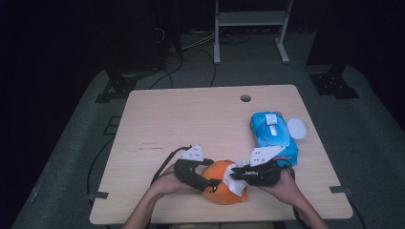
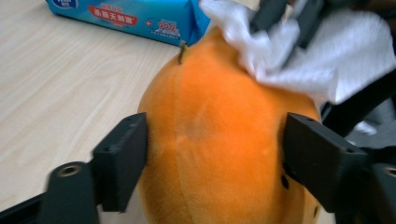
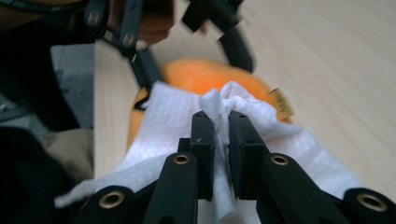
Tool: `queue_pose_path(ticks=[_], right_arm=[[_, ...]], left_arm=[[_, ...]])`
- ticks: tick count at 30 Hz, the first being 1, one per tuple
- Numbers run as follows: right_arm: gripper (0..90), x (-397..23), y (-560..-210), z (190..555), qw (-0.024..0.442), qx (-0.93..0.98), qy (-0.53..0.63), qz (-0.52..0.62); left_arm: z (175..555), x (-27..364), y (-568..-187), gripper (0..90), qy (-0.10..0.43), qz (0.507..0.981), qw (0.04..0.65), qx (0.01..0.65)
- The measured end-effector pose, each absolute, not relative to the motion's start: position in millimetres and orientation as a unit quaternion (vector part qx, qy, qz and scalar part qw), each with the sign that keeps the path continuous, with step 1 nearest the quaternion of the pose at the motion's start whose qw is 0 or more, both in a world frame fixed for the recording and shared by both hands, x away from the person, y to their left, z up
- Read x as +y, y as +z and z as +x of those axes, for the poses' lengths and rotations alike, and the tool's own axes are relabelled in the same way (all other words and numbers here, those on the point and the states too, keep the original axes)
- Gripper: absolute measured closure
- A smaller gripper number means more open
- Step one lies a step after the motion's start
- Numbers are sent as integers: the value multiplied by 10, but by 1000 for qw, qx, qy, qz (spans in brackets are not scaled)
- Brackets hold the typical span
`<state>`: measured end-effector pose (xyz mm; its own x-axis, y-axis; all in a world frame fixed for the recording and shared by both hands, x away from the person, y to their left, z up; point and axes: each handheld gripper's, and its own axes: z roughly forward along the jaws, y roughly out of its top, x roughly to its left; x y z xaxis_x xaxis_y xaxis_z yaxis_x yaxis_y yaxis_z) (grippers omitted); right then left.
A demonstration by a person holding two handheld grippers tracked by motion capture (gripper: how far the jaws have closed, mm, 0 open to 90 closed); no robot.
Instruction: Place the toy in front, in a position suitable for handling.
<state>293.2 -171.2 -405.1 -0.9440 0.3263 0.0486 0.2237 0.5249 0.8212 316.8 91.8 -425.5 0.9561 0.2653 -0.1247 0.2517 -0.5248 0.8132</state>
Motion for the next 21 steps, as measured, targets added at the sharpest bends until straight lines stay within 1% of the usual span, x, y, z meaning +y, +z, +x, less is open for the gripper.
queue_pose_path(ticks=[4, 6, 7, 11, 14, 18, 20, 21], right_arm=[[803, -1764, -4007, 2999, 86, 855, 473, 197], [804, -1774, -4025, 3023, 84, 856, 466, 206], [803, -1766, -4040, 3021, 83, 857, 465, 204], [803, -1719, -4068, 2957, 70, 869, 457, 175], [804, -1733, -4060, 2916, 50, 873, 461, 150], [803, -1742, -4044, 2893, 42, 877, 460, 136], [802, -1741, -4037, 2900, 40, 877, 458, 140], [802, -1741, -4032, 2904, 45, 877, 456, 144]], left_arm=[[3123, 898, -4226, 275, 16, 880, 458, 124], [3120, 898, -4220, 270, 12, 880, 459, 124], [3131, 904, -4213, 257, 8, 879, 460, 126], [3181, 929, -4196, 108, -7, 873, 468, 139], [3191, 921, -4204, 83, -23, 868, 474, 146], [3200, 856, -4308, 87, -58, 873, 459, 157], [3198, 843, -4343, 143, -61, 873, 457, 160], [3203, 857, -4325, 205, -62, 870, 461, 161]])
